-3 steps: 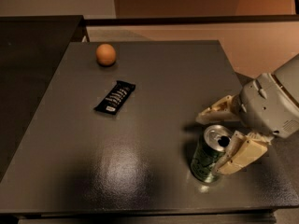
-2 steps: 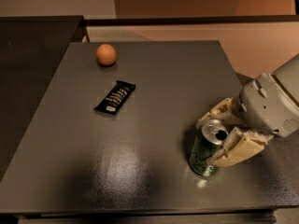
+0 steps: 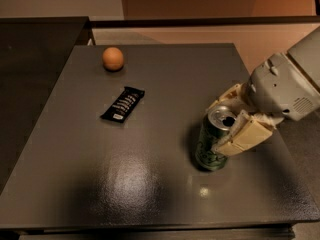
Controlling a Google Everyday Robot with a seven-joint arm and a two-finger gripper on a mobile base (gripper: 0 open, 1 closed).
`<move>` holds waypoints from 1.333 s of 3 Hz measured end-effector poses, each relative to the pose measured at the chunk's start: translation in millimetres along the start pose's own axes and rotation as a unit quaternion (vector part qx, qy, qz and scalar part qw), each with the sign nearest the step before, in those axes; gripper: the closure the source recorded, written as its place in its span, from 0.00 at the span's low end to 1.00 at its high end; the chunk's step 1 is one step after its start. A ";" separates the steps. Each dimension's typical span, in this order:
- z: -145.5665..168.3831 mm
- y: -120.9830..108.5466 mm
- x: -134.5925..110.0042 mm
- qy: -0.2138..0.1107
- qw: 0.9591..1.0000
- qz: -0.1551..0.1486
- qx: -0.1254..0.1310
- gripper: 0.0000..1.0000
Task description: Move green can near rxbar chocolate
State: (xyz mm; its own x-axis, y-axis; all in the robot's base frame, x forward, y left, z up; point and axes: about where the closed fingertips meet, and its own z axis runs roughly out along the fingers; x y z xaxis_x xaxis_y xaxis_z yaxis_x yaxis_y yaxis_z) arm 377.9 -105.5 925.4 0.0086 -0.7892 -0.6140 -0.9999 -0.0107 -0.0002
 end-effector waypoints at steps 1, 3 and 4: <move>6.5 -31.1 -34.2 -0.004 1.000 0.022 0.016 1.00; 36.4 -78.0 -77.9 -0.012 0.997 0.070 0.042 1.00; 52.1 -103.0 -95.3 -0.019 0.993 0.096 0.060 1.00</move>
Offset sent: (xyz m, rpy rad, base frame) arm 0.1151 0.1201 0.0173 0.0457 0.0277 -0.2675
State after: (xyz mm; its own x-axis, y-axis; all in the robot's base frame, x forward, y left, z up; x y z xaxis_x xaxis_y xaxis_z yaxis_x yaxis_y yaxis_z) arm 479.7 2.8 942.8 -0.1809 -0.7454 -0.6416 -0.9766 0.2131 0.0279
